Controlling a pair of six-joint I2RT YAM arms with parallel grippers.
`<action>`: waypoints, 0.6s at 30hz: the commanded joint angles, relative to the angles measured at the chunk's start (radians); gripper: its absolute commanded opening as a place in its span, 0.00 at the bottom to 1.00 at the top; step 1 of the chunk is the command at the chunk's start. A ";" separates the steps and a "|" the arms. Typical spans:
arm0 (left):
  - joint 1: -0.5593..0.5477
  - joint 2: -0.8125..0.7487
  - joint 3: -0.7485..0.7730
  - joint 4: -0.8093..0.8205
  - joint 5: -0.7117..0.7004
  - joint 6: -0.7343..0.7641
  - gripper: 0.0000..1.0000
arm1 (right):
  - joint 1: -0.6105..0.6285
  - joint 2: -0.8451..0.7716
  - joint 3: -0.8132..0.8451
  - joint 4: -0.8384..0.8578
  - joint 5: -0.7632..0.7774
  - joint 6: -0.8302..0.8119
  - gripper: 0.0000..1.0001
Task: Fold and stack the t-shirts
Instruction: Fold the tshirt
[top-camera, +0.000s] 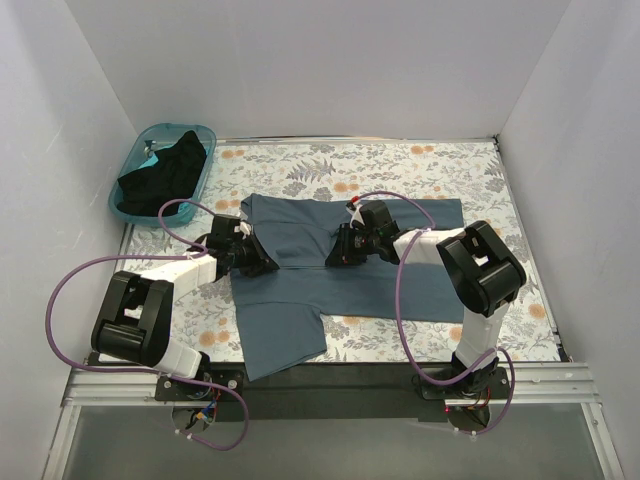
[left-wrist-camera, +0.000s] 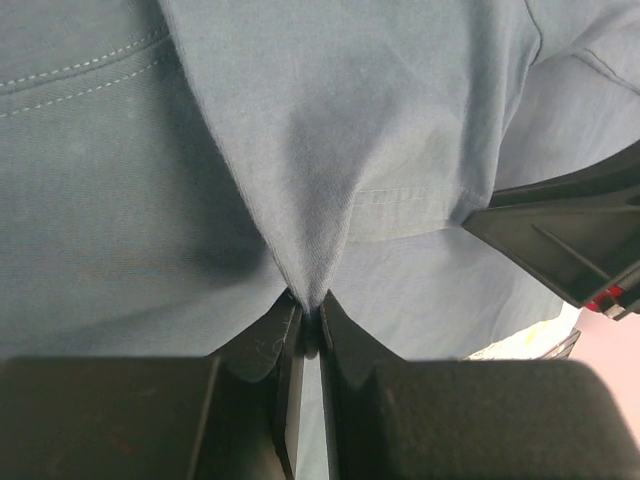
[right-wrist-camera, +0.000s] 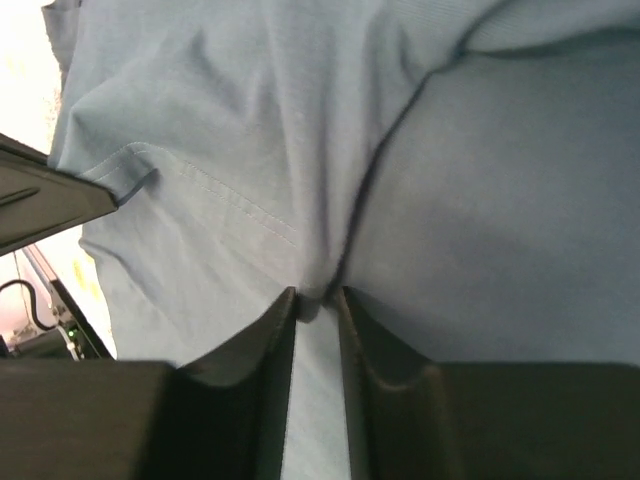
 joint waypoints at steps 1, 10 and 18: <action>0.004 -0.040 -0.019 -0.013 -0.018 -0.004 0.11 | 0.010 0.015 0.047 0.045 -0.034 -0.001 0.24; 0.004 -0.066 0.010 -0.090 -0.021 -0.008 0.06 | 0.005 -0.053 0.039 0.015 -0.039 -0.048 0.01; 0.004 -0.078 0.030 -0.157 0.005 -0.017 0.06 | -0.009 -0.063 0.134 -0.186 -0.048 -0.148 0.01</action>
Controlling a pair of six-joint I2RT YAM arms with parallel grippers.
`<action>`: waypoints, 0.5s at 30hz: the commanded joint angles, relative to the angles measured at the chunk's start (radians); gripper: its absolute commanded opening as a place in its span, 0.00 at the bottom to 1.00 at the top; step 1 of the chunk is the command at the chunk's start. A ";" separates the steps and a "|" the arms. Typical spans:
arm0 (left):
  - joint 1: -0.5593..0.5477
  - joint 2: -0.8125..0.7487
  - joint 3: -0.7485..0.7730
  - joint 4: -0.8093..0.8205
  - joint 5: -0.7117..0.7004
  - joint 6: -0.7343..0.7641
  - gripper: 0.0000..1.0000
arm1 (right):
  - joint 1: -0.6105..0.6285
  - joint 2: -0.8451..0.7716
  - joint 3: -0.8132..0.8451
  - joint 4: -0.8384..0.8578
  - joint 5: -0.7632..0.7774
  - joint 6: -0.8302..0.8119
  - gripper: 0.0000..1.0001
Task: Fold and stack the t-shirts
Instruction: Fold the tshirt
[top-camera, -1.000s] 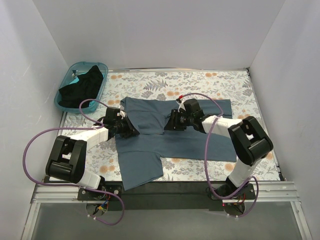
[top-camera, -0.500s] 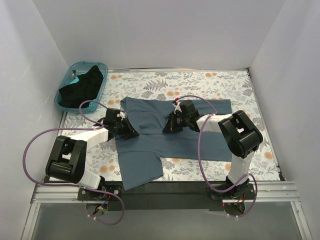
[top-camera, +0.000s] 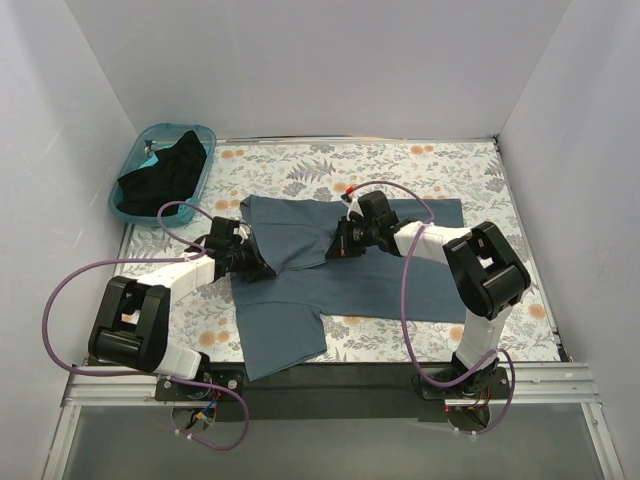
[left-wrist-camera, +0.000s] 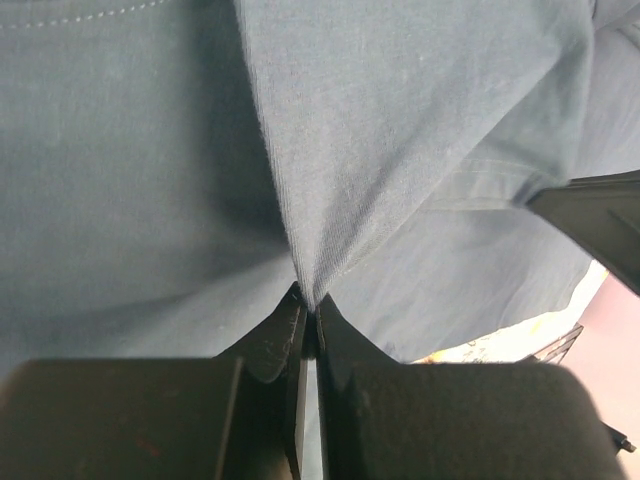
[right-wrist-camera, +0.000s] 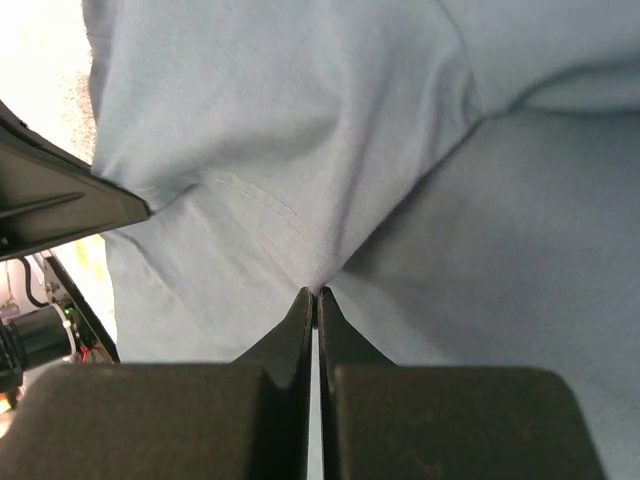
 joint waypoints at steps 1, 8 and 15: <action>0.003 -0.039 0.029 -0.047 0.010 -0.005 0.06 | -0.006 -0.039 0.068 -0.100 -0.022 -0.074 0.01; 0.014 0.002 0.032 -0.054 0.000 0.005 0.06 | -0.015 -0.030 0.110 -0.220 -0.030 -0.117 0.01; 0.032 0.038 0.060 -0.065 0.002 0.018 0.06 | -0.026 -0.011 0.137 -0.294 -0.027 -0.155 0.01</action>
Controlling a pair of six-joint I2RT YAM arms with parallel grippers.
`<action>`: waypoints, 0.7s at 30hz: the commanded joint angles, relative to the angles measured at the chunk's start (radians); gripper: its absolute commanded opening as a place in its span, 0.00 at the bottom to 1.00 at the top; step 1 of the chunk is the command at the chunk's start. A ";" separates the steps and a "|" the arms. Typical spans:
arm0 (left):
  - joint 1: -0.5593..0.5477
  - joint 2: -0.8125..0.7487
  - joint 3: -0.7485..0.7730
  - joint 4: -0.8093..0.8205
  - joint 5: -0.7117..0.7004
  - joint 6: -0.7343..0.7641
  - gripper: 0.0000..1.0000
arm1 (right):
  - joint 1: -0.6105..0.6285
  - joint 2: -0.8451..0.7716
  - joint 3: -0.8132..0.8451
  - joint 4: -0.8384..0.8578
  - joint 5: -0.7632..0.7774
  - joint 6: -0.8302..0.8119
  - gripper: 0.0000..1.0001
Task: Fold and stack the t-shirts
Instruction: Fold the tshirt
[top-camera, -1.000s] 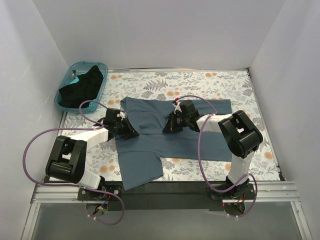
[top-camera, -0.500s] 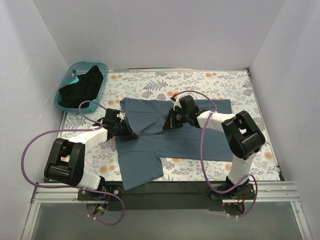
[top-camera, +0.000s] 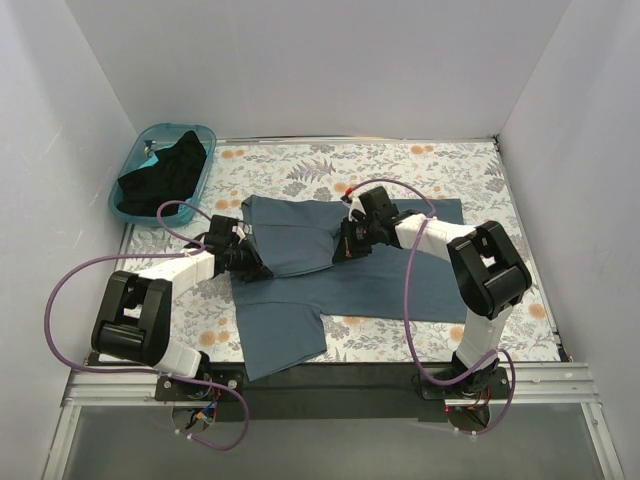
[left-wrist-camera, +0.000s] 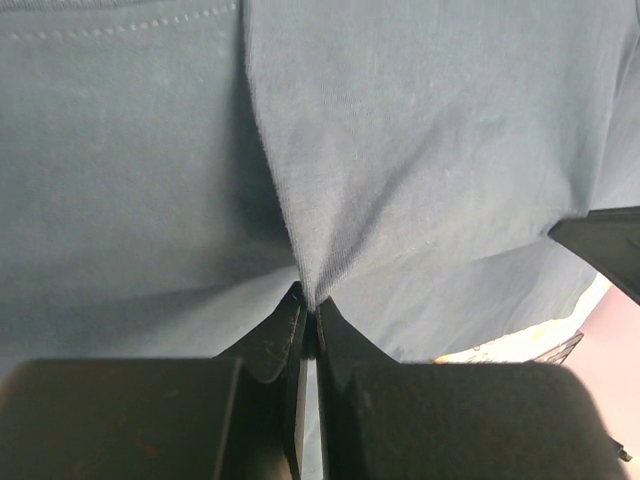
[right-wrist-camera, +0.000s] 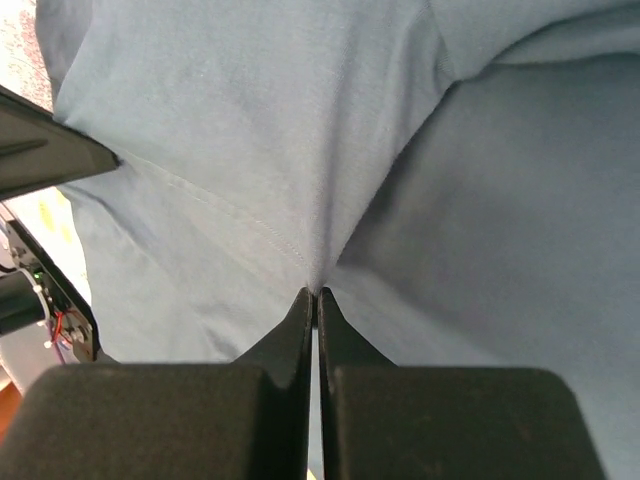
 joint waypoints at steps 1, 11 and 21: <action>0.010 0.011 0.035 -0.014 0.008 0.014 0.06 | -0.007 -0.004 0.055 -0.062 -0.014 -0.042 0.01; 0.016 -0.043 0.017 -0.028 0.003 -0.006 0.44 | -0.017 -0.013 0.078 -0.102 0.063 -0.105 0.35; 0.108 0.086 0.384 -0.063 -0.141 0.101 0.59 | -0.315 -0.130 0.113 -0.168 0.268 -0.197 0.51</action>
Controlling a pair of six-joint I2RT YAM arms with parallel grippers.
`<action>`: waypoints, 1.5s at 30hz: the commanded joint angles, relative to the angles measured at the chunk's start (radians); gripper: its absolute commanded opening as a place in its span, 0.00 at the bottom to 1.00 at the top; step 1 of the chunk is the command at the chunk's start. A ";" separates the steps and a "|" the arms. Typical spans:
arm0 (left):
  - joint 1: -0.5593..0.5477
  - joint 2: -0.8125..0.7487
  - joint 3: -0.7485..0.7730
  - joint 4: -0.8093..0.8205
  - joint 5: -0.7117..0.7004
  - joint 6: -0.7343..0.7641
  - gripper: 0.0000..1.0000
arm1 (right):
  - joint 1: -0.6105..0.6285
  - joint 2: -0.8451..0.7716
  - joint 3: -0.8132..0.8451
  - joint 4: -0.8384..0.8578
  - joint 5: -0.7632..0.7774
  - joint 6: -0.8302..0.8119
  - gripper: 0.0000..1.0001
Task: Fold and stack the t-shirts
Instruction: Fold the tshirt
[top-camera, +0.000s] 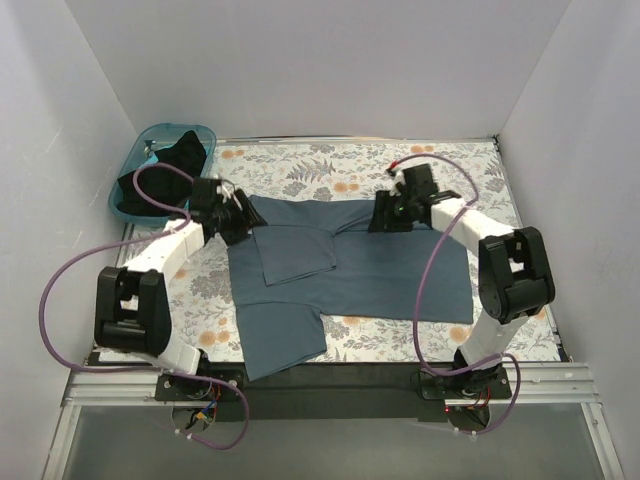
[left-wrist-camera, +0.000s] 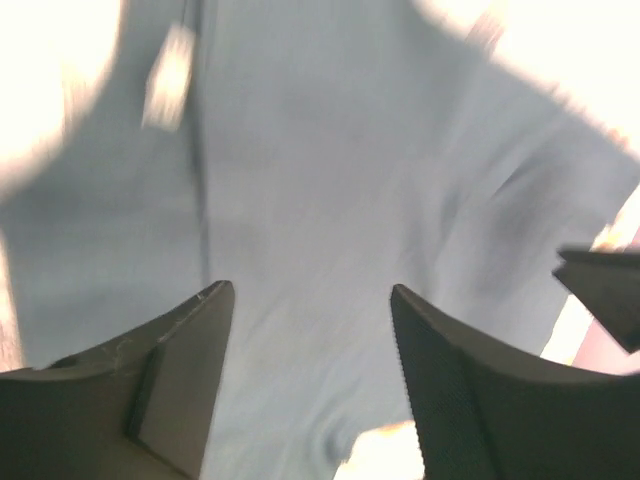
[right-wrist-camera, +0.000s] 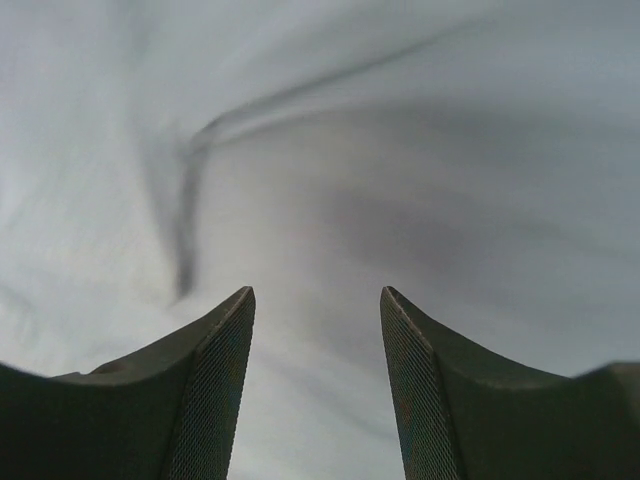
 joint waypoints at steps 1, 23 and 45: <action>0.022 0.091 0.163 0.036 -0.061 0.052 0.56 | -0.144 -0.050 0.053 -0.011 0.100 -0.025 0.52; 0.046 0.697 0.560 0.125 -0.125 0.028 0.28 | -0.530 0.249 0.204 0.061 0.151 0.057 0.51; 0.102 0.564 0.438 0.217 -0.055 -0.012 0.42 | -0.591 0.206 0.227 0.095 0.030 0.051 0.50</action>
